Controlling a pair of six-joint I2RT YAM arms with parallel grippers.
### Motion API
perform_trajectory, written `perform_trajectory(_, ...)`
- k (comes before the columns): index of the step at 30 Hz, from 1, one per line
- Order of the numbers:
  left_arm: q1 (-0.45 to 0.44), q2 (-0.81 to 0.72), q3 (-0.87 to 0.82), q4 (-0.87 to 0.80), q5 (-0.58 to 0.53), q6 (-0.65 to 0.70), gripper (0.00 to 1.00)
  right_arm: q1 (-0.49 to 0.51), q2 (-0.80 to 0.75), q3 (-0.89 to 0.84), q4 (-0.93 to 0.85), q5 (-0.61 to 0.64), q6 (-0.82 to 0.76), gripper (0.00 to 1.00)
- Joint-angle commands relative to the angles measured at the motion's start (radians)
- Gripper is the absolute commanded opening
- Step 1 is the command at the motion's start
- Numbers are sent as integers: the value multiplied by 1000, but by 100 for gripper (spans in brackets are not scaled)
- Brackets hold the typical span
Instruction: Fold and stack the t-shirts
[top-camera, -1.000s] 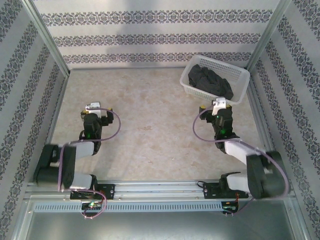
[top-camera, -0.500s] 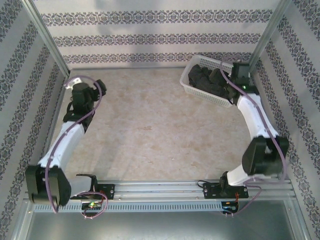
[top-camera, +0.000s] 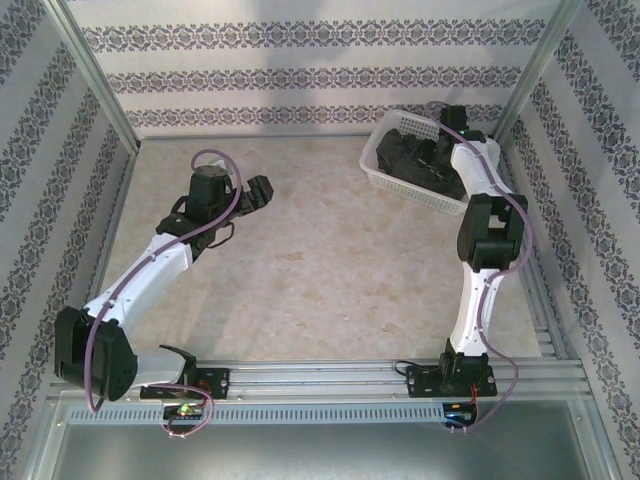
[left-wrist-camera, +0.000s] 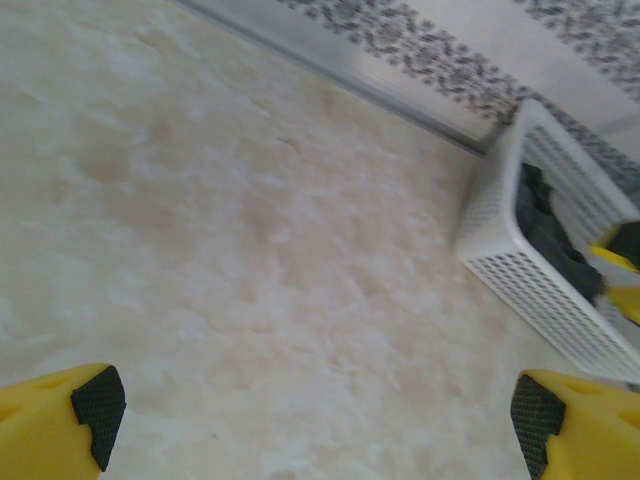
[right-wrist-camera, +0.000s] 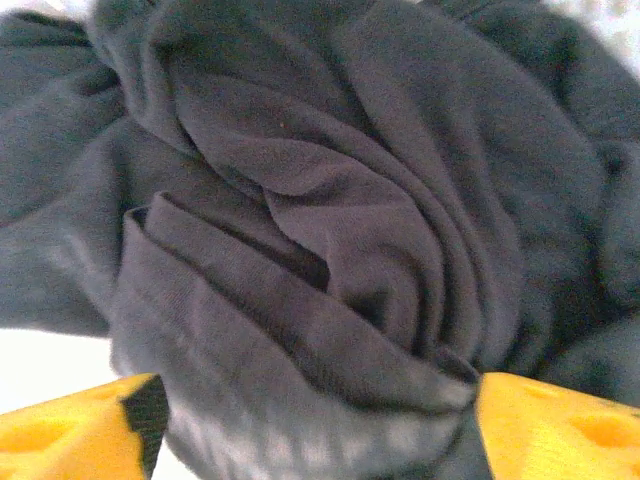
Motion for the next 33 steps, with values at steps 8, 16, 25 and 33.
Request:
perform_trajectory(8, -22, -139, -54, -80, -5, -67, 95, -5, 64, 120, -8, -74, 3, 1)
perform_trajectory(16, -14, -139, -79, -138, -117, -29, 95, -4, -459, -266, 357, 54, 9, 0)
perform_trajectory(25, 23, -33, -67, -148, -177, -18, 94, 87, -815, -290, 397, 17, -8, 0)
perform_trajectory(33, 57, 8, -37, -158, -240, -16, 95, 495, -917, -391, 374, 239, -123, 0)
